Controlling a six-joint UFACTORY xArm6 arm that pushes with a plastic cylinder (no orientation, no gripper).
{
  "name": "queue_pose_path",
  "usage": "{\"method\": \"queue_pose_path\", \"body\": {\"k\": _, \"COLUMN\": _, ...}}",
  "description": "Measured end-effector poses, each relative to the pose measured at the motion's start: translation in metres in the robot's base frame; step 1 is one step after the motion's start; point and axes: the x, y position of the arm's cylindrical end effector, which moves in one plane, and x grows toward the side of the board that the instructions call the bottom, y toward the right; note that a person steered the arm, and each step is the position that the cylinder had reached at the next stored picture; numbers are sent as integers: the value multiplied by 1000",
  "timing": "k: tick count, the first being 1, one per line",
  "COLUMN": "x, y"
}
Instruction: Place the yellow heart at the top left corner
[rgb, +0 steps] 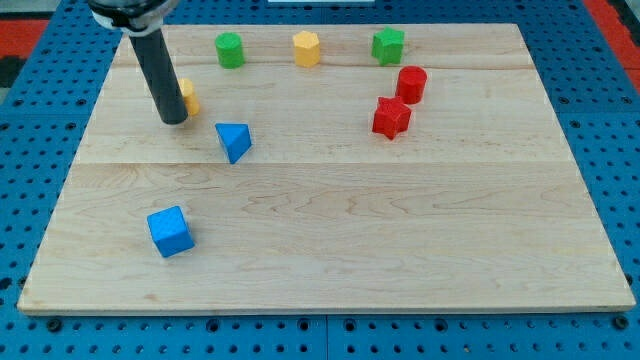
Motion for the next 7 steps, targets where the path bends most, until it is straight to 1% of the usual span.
{"method": "queue_pose_path", "body": {"k": 1, "x": -15, "y": 19}}
{"method": "queue_pose_path", "body": {"k": 3, "x": -62, "y": -17}}
{"method": "queue_pose_path", "body": {"k": 4, "x": -89, "y": -18}}
{"method": "queue_pose_path", "body": {"k": 5, "x": -77, "y": -18}}
{"method": "queue_pose_path", "body": {"k": 6, "x": -59, "y": -47}}
{"method": "queue_pose_path", "body": {"k": 7, "x": -88, "y": -54}}
